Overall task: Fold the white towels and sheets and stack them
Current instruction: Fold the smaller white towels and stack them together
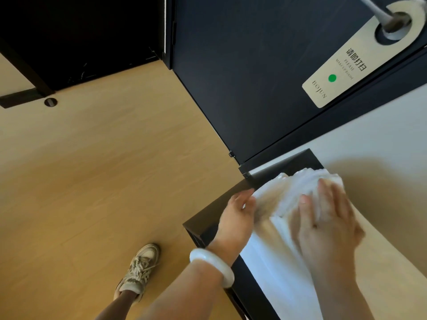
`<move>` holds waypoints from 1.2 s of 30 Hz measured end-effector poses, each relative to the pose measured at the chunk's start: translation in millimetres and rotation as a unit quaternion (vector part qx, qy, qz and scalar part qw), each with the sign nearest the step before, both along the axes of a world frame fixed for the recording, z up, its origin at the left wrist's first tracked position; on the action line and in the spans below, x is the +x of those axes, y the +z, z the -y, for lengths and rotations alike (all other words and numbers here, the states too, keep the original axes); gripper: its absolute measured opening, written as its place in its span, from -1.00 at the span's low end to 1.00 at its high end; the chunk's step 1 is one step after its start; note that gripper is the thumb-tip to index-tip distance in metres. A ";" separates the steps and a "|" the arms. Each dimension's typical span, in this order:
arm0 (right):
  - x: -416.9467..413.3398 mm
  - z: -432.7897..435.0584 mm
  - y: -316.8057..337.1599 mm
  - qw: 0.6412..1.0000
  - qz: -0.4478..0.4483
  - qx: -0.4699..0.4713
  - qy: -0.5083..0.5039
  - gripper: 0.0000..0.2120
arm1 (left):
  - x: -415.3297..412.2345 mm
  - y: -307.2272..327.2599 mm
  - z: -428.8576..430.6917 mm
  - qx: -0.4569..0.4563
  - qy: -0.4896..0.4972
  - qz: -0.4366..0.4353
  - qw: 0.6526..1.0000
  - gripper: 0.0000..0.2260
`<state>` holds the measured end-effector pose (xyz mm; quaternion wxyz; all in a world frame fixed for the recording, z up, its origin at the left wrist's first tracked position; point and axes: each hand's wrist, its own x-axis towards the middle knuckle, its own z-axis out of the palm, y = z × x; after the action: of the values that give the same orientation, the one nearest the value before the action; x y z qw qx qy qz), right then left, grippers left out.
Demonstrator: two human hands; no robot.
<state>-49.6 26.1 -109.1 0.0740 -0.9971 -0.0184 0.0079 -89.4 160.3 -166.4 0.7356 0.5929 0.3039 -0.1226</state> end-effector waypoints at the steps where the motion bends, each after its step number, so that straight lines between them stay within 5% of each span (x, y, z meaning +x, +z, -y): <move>1: 4.3 4.1 -1.5 1.000 0.023 -0.004 -0.008 -0.34 | 15.1 6.3 -0.5 -0.027 -0.035 0.023 0.999 -0.65; 7: 7.9 8.4 -34.3 0.999 -0.029 0.016 -0.027 -0.38 | 63.4 15.0 15.2 -0.068 -0.299 0.097 0.947 -0.57; 11: 8.7 13.5 -37.6 0.996 -0.015 0.078 -0.036 -0.24 | 55.3 -11.0 11.4 -0.061 -0.317 0.122 0.939 -0.56; 16: 12.9 13.5 -43.3 1.000 -0.031 0.005 -0.005 -0.29 | 53.3 -45.6 -1.2 0.052 -0.411 0.062 0.908 -0.56; 21: 10.4 13.6 -46.7 1.000 -0.012 -0.001 -0.004 -0.30 | 73.0 -76.2 -2.8 0.075 -0.283 0.035 0.955 -0.52; 25: 8.6 11.4 -50.8 1.000 0.009 -0.011 0.002 -0.32 | 59.5 -92.8 14.7 -0.017 -0.323 0.000 0.946 -0.53; 28: 7.6 9.9 -52.7 1.000 0.014 -0.013 0.010 -0.33 | 49.0 -132.1 5.6 0.009 -0.217 -0.156 0.963 -0.55; 30: 7.6 10.0 -54.0 1.000 0.012 -0.020 0.006 -0.33 | 44.8 -140.0 -10.5 0.087 -0.243 -0.188 0.948 -0.56; 34: 6.4 8.6 -55.7 0.999 0.021 -0.027 0.003 -0.33 | 44.2 -109.0 -13.7 0.050 -0.246 -0.030 0.968 -0.57; 36: 6.9 8.4 -55.9 0.999 0.020 -0.027 0.003 -0.32 | 51.1 -98.1 -5.1 0.010 -0.307 0.043 0.951 -0.55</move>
<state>-42.8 17.7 -164.9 0.0465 -0.9986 -0.0224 -0.0111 -38.3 165.3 -264.5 0.6690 0.6694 0.0766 -0.3138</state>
